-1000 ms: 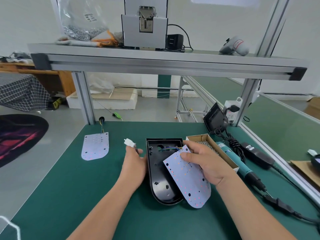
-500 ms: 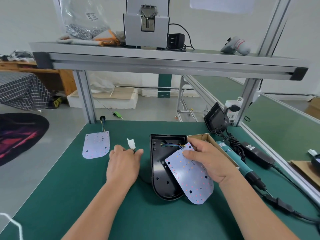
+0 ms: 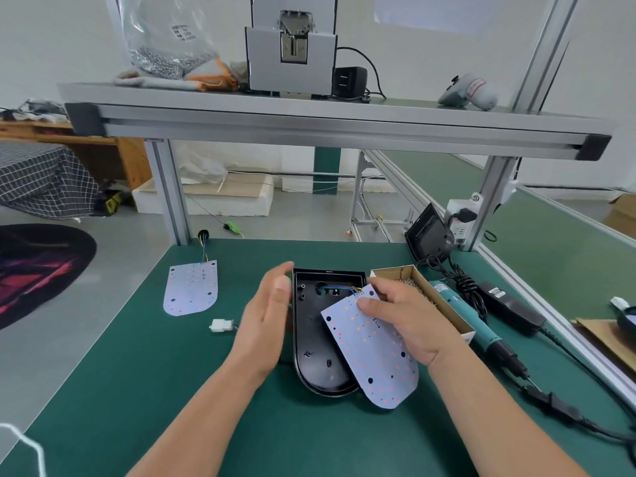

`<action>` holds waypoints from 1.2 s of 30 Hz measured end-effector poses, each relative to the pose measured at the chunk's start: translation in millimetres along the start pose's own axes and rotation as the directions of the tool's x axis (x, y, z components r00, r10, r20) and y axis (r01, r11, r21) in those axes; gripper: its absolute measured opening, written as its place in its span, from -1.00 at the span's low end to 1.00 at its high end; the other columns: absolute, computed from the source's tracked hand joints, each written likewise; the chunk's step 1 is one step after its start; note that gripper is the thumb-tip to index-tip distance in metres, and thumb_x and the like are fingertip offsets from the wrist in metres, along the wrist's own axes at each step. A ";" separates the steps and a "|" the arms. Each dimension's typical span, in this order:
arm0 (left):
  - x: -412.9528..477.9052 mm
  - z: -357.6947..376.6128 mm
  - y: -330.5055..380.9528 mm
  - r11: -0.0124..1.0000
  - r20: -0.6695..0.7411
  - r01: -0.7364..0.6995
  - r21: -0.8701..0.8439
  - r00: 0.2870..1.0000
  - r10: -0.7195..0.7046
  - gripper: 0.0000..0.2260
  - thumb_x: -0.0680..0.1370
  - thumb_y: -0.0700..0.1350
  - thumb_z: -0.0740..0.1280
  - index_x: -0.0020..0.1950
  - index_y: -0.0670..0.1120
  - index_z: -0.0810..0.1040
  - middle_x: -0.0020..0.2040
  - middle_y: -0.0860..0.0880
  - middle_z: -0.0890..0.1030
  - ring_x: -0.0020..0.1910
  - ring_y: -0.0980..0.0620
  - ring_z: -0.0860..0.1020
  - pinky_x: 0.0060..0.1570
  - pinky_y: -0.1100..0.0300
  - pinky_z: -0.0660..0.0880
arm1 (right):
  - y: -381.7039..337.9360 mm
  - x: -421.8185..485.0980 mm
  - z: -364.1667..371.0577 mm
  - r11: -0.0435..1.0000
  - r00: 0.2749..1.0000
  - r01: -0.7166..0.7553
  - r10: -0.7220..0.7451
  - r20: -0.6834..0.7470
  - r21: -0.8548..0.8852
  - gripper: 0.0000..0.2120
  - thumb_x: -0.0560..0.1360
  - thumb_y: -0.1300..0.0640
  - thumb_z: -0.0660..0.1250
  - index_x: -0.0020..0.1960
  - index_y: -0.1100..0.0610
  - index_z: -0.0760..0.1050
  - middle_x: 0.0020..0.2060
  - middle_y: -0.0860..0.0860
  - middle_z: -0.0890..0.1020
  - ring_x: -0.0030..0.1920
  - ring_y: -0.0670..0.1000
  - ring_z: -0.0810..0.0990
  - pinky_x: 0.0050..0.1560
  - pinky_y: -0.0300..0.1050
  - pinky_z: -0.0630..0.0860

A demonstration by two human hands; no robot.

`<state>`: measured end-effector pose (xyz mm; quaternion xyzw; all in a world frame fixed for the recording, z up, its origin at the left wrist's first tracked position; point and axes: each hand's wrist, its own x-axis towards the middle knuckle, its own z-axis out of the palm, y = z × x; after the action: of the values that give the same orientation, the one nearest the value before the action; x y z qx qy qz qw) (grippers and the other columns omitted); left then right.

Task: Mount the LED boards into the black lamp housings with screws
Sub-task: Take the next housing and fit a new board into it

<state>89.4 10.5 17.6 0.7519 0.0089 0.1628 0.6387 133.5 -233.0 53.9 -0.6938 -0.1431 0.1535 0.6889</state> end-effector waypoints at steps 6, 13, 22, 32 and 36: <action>-2.2 13.9 -2.0 0.994 0.085 0.109 -0.011 0.991 -0.108 -0.52 0.52 0.23 0.32 0.41 0.41 0.30 -0.02 -0.10 0.71 0.05 -0.21 0.64 0.20 -0.26 0.58 | 2.1 4.5 16.4 0.993 0.956 0.006 -0.040 -0.289 -0.118 -0.66 0.58 0.25 0.47 0.31 0.00 0.62 0.18 -0.07 0.69 0.17 -0.09 0.65 0.08 -0.22 0.53; -3.5 15.0 -1.6 0.993 0.118 0.102 -0.065 0.989 -0.094 -0.74 0.68 0.14 0.33 0.28 0.41 0.33 0.07 -0.12 0.73 0.11 -0.14 0.69 0.25 -0.21 0.58 | 2.0 1.5 32.5 0.971 0.858 0.170 -0.230 -0.460 -0.170 -0.73 0.57 0.26 0.46 0.13 -0.08 0.71 -0.06 -0.18 0.68 -0.04 -0.19 0.62 0.10 -0.24 0.49; -3.4 16.1 -1.4 0.990 0.185 0.085 -0.109 0.981 -0.064 -0.51 0.48 0.19 0.49 0.32 0.33 0.34 0.03 0.09 0.76 0.07 0.07 0.73 0.14 0.03 0.62 | 1.7 1.1 61.6 0.965 0.743 0.214 -0.263 -0.615 -0.153 -0.75 0.57 0.28 0.39 0.10 -0.05 0.64 0.10 -0.08 0.67 0.11 -0.07 0.61 0.09 -0.18 0.49; 1.0 13.8 -10.7 0.964 0.220 0.091 -0.250 0.975 -0.035 -0.57 0.54 0.00 0.48 0.38 0.15 0.50 0.22 0.04 0.73 0.22 -0.02 0.69 0.11 0.16 0.64 | 1.6 8.8 32.1 0.973 0.902 0.150 -0.063 -0.428 0.173 -0.77 0.64 -0.04 0.37 0.25 -0.05 0.68 0.17 -0.11 0.73 0.24 0.00 0.67 0.34 0.07 0.54; 1.1 11.4 -7.7 0.955 0.218 0.100 -0.280 0.975 -0.038 -0.60 0.59 -0.03 0.45 0.42 0.07 0.50 0.28 0.08 0.70 0.28 0.03 0.66 0.15 0.21 0.61 | 9.5 8.8 26.0 0.985 0.938 0.110 -0.146 -0.315 -0.130 -0.63 0.67 0.31 0.23 0.27 -0.04 0.65 0.15 -0.11 0.75 0.27 0.00 0.67 0.29 -0.04 0.55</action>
<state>94.9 1.2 8.9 0.6627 -0.0561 0.0597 0.7444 130.8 -205.8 44.2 -0.7358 -0.0812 -0.0158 0.6721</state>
